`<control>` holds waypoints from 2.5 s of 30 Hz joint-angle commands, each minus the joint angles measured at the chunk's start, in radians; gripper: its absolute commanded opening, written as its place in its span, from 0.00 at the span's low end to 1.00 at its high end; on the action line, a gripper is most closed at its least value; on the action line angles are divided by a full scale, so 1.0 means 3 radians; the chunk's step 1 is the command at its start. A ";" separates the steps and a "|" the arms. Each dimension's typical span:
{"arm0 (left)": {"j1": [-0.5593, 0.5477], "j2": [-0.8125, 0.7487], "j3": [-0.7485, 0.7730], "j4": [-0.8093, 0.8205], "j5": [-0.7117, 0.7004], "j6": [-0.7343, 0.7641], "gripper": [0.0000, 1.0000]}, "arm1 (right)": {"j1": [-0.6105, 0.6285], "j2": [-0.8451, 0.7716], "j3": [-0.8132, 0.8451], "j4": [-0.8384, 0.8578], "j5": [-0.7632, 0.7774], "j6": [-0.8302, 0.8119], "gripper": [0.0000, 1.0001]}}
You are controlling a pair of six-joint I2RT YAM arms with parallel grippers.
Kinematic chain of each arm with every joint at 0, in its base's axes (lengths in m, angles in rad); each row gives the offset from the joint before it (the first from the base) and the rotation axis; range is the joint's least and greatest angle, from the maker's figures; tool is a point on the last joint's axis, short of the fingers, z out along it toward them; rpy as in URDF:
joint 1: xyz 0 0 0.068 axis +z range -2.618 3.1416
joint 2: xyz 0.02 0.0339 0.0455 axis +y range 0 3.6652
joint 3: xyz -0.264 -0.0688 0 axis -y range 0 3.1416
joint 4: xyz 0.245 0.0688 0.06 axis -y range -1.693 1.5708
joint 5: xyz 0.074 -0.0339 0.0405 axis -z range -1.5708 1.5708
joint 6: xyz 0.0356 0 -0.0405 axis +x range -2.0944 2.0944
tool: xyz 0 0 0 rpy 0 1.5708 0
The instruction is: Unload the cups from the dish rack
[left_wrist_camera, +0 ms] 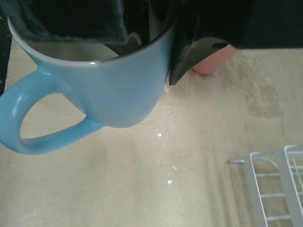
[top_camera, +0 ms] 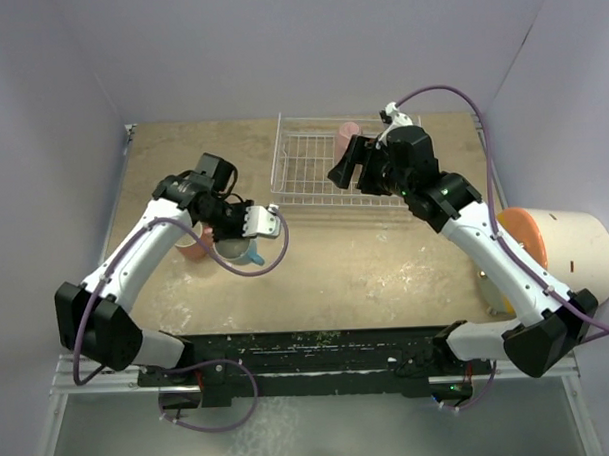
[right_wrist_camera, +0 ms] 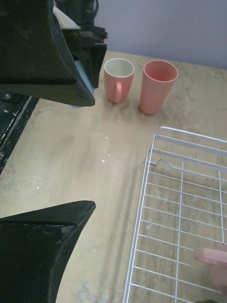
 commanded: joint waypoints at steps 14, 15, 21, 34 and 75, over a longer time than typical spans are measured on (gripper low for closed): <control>-0.0015 0.0909 -0.0041 0.0693 -0.0614 -0.0426 0.00 | -0.0024 0.0266 0.0073 -0.0017 0.0411 -0.0247 0.83; -0.0013 0.0946 -0.0025 0.0684 -0.0585 -0.0435 0.00 | -0.0024 0.0328 0.0093 -0.0028 0.0459 -0.0294 0.83; 0.0003 0.0987 -0.0097 0.0849 -0.0568 -0.0459 0.11 | -0.0033 0.0724 0.0278 -0.0043 0.0695 -0.0501 0.83; 0.0004 0.1051 -0.0232 0.0992 -0.0546 -0.0508 0.18 | -0.0031 0.0975 0.0424 -0.0028 0.0810 -0.0506 0.83; 0.0005 0.0076 0.0762 0.0285 -0.0577 -0.0805 0.99 | -0.0278 0.1452 0.0672 -0.0025 0.0774 -0.0618 0.86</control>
